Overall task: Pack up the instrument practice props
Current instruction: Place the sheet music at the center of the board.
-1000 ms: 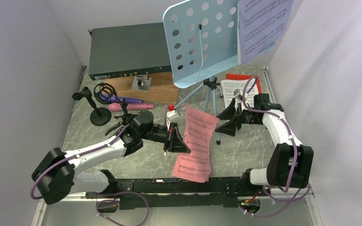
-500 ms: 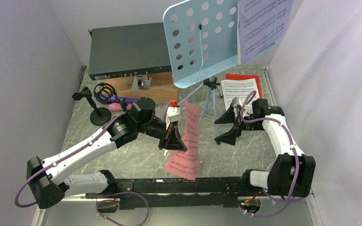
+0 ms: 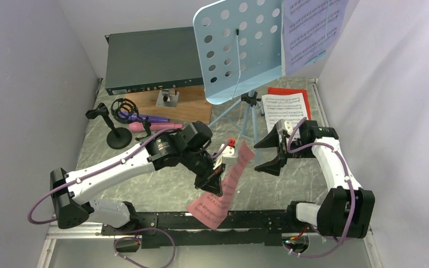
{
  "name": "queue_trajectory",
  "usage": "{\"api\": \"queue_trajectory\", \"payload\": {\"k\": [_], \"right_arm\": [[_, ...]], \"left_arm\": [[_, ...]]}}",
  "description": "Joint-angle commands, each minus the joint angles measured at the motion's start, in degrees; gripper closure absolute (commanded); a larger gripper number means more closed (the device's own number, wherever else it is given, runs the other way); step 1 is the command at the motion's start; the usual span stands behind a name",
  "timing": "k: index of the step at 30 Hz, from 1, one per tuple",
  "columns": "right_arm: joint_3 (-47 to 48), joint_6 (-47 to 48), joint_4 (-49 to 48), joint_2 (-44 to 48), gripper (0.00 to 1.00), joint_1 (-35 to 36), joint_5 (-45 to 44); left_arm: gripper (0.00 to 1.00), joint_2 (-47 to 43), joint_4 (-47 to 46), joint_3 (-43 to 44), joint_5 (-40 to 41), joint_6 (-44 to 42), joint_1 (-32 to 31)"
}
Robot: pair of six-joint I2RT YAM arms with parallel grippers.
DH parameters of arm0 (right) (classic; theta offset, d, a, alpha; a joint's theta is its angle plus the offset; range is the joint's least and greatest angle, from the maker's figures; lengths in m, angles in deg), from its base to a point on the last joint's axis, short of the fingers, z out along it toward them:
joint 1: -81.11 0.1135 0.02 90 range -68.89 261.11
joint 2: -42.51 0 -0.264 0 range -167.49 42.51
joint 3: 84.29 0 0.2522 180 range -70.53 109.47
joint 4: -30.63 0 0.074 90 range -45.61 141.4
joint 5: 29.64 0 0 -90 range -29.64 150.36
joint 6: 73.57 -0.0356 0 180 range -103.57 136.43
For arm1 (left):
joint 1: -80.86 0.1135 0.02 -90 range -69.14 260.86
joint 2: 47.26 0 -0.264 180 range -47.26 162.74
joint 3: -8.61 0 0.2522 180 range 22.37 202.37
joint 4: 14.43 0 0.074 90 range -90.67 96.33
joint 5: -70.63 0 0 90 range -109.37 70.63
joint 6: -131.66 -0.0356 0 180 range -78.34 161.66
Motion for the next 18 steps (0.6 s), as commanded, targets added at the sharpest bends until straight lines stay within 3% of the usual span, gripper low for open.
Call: {"api": "queue_trajectory", "payload": {"k": [1, 6, 10, 13, 18], "right_arm": [[0.6, 2.5, 0.0, 1.3, 0.00, 0.2, 0.2], [0.0, 2.6, 0.0, 1.3, 0.02, 0.8, 0.5], [-0.3, 2.2, 0.0, 1.7, 0.12, 2.0, 0.5], [-0.2, 0.5, -1.0, 2.4, 0.30, 2.6, 0.3], [0.5, -1.9, -1.9, 3.0, 0.75, 2.7, 0.3]], "left_arm": [[1.00, 0.7, 5.7, 3.8, 2.5, -4.0, -1.6], [1.00, 0.9, 5.6, 4.0, 3.2, -4.4, -1.7], [1.00, 1.0, 5.8, 3.8, 5.4, -4.9, -1.7], [1.00, 0.8, 5.1, 3.2, 7.0, -5.0, -1.7], [1.00, 0.2, 3.7, 1.6, 10.3, -4.8, -1.6]]}}
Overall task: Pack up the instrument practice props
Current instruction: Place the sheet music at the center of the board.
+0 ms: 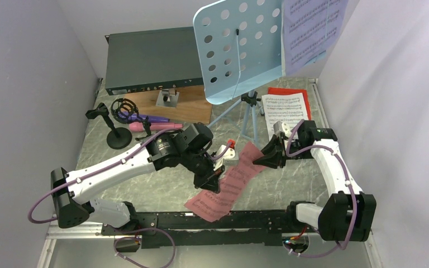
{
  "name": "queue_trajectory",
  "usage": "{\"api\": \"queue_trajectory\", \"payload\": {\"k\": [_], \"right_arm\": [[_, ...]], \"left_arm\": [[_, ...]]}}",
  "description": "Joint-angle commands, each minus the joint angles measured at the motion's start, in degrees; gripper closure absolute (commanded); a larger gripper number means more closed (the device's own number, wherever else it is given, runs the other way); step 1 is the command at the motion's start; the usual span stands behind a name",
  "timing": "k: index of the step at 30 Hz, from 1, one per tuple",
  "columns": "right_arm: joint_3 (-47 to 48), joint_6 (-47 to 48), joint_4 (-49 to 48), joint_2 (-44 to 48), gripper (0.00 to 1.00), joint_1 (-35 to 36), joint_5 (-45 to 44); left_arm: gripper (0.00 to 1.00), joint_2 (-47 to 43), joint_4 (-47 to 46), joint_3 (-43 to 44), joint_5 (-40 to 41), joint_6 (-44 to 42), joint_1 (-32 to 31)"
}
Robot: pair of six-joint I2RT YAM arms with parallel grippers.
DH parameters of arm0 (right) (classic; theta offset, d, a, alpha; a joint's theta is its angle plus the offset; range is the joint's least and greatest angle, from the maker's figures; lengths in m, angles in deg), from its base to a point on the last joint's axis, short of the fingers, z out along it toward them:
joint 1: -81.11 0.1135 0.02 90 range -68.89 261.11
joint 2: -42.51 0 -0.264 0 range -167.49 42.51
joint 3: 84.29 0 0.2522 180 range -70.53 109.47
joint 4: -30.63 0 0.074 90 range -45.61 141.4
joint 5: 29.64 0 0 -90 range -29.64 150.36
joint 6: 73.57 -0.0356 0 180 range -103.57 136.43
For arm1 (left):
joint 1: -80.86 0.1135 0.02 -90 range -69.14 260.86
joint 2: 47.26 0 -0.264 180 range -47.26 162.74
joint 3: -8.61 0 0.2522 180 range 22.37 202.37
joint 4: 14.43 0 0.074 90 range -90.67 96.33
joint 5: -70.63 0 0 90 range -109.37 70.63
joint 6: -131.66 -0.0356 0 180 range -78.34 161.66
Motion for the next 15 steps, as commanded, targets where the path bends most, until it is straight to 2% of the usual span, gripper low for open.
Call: {"api": "queue_trajectory", "payload": {"k": [1, 4, 10, 12, 15], "right_arm": [[0.7, -0.5, -1.4, 1.3, 0.82, 0.3, 0.9], [1.2, -0.6, -1.0, 1.4, 0.98, 0.3, 0.5], [2.0, -3.1, -1.7, 1.7, 1.00, 0.2, -0.9], [2.8, -4.6, -2.1, 1.7, 1.00, 0.3, -2.4], [4.7, -7.6, -2.6, 2.1, 1.00, 0.2, -6.7]], "left_arm": [[1.00, -0.9, -1.1, -0.4, 3.2, -1.5, -0.1], [1.00, -1.4, -1.9, -1.5, 4.8, -1.4, 0.0], [1.00, -2.4, -2.8, -3.4, 8.5, -1.2, 0.6], [0.90, -2.7, -2.8, -3.9, 11.2, -1.1, 0.8], [0.63, -3.7, -3.2, -4.9, 16.4, -0.7, 1.0]]}}
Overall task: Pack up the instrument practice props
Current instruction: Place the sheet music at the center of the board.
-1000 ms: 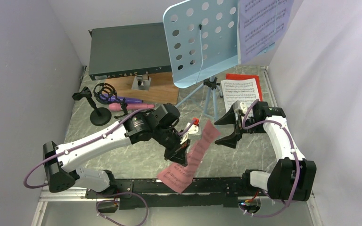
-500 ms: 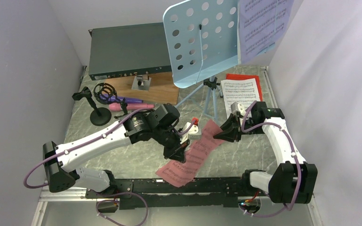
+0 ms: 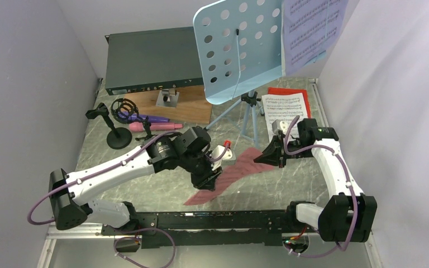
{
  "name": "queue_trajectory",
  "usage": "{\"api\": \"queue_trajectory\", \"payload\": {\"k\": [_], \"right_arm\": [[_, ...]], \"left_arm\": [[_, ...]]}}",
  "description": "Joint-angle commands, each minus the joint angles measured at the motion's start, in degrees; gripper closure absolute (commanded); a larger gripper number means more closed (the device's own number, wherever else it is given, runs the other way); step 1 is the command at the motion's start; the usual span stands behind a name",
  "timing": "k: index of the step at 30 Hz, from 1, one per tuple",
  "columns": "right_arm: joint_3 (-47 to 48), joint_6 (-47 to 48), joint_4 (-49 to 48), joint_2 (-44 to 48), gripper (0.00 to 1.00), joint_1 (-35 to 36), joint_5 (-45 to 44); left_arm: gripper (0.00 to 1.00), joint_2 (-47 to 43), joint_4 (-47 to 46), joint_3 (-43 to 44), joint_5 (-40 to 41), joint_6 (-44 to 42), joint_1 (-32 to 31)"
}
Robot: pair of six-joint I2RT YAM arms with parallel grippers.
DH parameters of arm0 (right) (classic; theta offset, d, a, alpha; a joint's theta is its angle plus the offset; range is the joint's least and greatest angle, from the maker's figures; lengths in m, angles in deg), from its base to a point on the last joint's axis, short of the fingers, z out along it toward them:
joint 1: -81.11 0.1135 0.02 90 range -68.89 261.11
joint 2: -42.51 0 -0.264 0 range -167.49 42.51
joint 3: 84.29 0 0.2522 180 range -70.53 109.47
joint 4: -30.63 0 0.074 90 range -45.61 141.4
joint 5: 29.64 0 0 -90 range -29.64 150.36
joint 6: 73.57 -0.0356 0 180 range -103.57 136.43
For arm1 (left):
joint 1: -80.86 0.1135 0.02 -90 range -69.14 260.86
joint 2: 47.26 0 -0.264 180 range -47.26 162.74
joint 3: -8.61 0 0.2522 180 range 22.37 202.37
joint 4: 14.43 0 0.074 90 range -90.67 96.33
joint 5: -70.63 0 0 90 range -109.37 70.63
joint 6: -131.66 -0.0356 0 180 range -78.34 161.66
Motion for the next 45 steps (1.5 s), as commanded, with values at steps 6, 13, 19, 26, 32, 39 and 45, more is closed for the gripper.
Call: {"api": "queue_trajectory", "payload": {"k": [6, 13, 19, 26, 32, 39, 45], "right_arm": [[6.3, -11.1, -5.6, 5.1, 1.00, -0.4, -15.0], [12.5, -13.1, -1.9, 7.7, 1.00, -4.7, -30.4], [19.4, -11.4, 1.1, 5.7, 1.00, -14.5, -39.6], [25.6, -15.7, -5.6, 2.9, 1.00, -16.9, -47.3], [25.6, -16.8, -16.9, 2.8, 1.00, -16.9, -57.1], [19.8, -15.2, -32.1, 3.8, 1.00, -16.9, -61.8], [17.1, -17.3, -41.0, 0.9, 1.00, -14.9, -59.5]], "left_arm": [[0.23, -7.9, -4.5, -4.8, 17.6, -1.6, 0.7], [0.00, -19.6, -13.1, -14.8, 29.8, -2.6, 0.8], [0.00, -25.4, -14.7, -19.4, 33.6, -1.8, 0.9], [0.01, -25.4, -13.4, -19.8, 33.5, -1.7, 0.8], [0.01, -26.0, -13.0, -19.8, 33.3, -1.6, 0.9], [0.01, -26.6, -13.1, -20.1, 33.2, -1.8, 1.0], [0.01, -26.2, -13.0, -19.9, 32.7, -1.7, 1.1]]}}
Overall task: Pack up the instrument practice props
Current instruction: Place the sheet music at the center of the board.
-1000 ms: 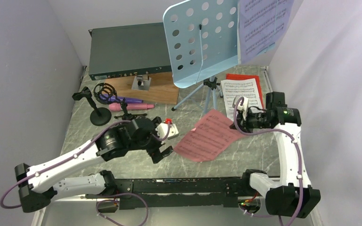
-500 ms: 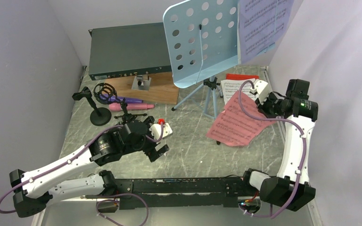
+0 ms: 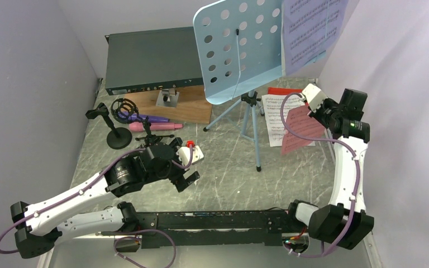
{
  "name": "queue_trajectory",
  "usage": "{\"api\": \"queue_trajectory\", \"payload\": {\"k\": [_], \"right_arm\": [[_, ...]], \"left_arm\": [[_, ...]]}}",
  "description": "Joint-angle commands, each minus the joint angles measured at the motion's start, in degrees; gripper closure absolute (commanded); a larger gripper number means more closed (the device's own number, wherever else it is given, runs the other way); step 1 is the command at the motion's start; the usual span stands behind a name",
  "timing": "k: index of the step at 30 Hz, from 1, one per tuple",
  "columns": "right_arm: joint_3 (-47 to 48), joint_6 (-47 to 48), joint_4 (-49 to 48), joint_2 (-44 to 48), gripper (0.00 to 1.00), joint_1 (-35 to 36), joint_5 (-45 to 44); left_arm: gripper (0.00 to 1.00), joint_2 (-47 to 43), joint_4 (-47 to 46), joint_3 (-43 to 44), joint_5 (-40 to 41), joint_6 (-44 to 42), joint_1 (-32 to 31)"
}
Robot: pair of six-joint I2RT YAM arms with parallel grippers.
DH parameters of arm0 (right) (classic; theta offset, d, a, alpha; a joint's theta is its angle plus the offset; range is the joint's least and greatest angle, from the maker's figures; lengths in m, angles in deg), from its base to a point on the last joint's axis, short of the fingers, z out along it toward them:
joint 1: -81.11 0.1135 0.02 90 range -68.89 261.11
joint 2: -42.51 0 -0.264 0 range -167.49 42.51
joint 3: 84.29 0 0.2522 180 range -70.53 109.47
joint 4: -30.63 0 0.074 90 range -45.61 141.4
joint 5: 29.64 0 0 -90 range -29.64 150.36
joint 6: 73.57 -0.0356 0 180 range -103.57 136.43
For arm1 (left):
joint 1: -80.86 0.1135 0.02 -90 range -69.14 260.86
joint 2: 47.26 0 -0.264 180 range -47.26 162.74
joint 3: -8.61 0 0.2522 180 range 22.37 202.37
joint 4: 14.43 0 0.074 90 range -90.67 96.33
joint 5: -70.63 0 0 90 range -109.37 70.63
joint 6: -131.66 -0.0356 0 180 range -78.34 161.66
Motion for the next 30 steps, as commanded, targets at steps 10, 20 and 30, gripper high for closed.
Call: {"api": "queue_trajectory", "payload": {"k": [10, 20, 30], "right_arm": [[-8.9, -8.0, -33.3, -9.3, 1.00, 8.9, -12.2], [-15.0, -14.3, -53.8, -17.4, 1.00, 11.8, -19.7], [-13.7, -20.1, -61.2, -29.2, 1.00, 14.5, -27.8]], "left_arm": [[0.00, -0.6, -1.8, -0.3, -1.1, 0.0, 0.7], [0.00, -0.6, -2.0, -0.4, -1.9, -0.1, 1.4], [0.01, 0.1, -2.2, -0.4, -3.1, -0.1, 2.5]]}}
